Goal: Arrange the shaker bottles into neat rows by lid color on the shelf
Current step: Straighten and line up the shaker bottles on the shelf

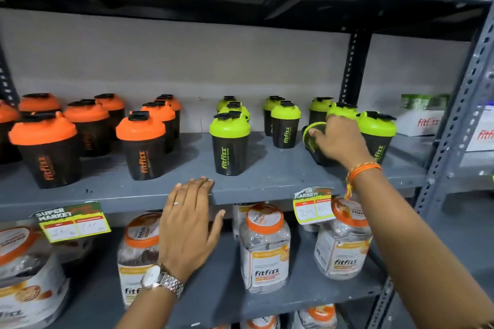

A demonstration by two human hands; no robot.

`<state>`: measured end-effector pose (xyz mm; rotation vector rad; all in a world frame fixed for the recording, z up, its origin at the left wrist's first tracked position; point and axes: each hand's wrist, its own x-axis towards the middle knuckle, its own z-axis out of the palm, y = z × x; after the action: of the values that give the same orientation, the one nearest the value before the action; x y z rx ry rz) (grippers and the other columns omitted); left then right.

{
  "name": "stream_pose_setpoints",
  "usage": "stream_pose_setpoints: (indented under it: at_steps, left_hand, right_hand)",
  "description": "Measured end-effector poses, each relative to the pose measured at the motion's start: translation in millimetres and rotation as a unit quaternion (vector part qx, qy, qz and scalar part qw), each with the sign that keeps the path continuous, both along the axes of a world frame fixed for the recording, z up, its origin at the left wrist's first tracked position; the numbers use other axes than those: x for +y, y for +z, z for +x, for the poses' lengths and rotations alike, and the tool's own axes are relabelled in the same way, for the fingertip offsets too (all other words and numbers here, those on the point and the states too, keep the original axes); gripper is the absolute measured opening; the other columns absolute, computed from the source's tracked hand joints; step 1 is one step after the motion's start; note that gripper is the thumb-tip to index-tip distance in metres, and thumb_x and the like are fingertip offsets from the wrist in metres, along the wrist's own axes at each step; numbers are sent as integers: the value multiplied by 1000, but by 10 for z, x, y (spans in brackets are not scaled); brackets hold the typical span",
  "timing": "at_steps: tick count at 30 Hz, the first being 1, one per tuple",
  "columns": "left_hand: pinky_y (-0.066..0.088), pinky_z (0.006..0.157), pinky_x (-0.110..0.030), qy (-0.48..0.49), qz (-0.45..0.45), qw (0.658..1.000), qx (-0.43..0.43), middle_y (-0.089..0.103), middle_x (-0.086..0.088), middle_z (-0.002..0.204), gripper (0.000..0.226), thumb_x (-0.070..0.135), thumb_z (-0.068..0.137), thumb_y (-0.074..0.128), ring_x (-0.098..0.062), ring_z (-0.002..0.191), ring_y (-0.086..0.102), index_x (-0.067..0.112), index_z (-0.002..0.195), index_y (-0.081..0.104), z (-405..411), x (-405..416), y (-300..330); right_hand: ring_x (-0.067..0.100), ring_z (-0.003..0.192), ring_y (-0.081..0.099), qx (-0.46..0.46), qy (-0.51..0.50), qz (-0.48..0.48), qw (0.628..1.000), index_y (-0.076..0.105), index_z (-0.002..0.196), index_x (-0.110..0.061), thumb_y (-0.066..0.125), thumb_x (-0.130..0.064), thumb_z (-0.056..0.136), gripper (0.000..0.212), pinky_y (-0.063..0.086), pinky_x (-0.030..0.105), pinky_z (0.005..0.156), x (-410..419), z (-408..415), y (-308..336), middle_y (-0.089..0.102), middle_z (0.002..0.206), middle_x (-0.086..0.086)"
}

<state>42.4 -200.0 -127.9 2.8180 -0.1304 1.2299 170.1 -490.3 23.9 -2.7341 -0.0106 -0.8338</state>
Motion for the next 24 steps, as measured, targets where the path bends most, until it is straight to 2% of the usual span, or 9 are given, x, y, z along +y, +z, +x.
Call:
stream_pose_setpoints:
  at_steps: [3,5,9,16,18,19,21,23,24]
  left_hand:
    - [31,119,-45,1,11,1000,-17,60,-8,138,55,40,92,56,-30,129,54,12,139,53,51,28,-39]
    - [32,118,-46,2,17,1000,-19,60,-8,138,56,40,92,56,-30,129,54,12,140,52,75,52,-55]
    - [33,116,-46,13,27,999,-30,61,-9,137,56,40,92,55,-30,127,55,12,140,53,115,61,-89]
    - [32,114,-46,19,22,998,-47,61,-7,134,54,39,90,57,-30,124,54,13,138,54,160,55,-116]
    - [33,113,-46,18,26,998,-47,61,-7,135,54,39,90,57,-31,123,55,13,137,54,164,61,-117]
    - [33,113,-46,18,28,998,-47,61,-7,134,54,39,90,57,-31,122,55,13,137,54,165,66,-115]
    - [33,112,-47,17,31,998,-47,61,-8,134,55,39,89,57,-31,122,55,13,137,54,161,72,-118]
    - [33,112,-47,17,31,998,-44,61,-8,134,56,39,89,57,-31,122,55,13,138,54,155,76,-123]
    - [33,112,-47,17,31,998,-42,61,-8,135,56,40,89,57,-31,122,55,13,138,54,153,78,-126]
  right_hand:
    - [51,122,47,94,-41,-4,995,47,130,3,50,-45,95,59,43,52,98,11,92,-139,52,132,31]
    - [52,126,44,120,-43,21,992,36,139,-2,47,-42,96,60,43,52,97,26,122,-187,45,138,31]
    - [51,121,50,110,-31,54,992,31,143,-10,51,-41,94,62,47,50,92,-5,117,-204,52,133,30]
    - [46,124,51,110,-39,130,985,30,140,-1,60,-56,83,85,46,46,94,-16,17,-149,53,136,26]
    - [44,119,54,116,-17,194,974,34,136,0,62,-56,81,83,53,46,90,-55,16,-154,54,133,23]
    - [41,114,58,119,8,262,958,37,134,-1,64,-56,79,82,58,45,81,-84,23,-168,54,130,20]
    - [32,102,65,134,67,418,896,46,128,-2,71,-56,68,84,61,37,58,-133,20,-217,57,126,13]
    - [31,99,69,156,120,518,833,57,122,-4,76,-53,63,79,60,35,54,-157,47,-287,64,123,15]
    - [31,100,70,164,148,548,807,60,120,-4,77,-47,69,68,61,36,56,-148,30,-307,67,119,16]
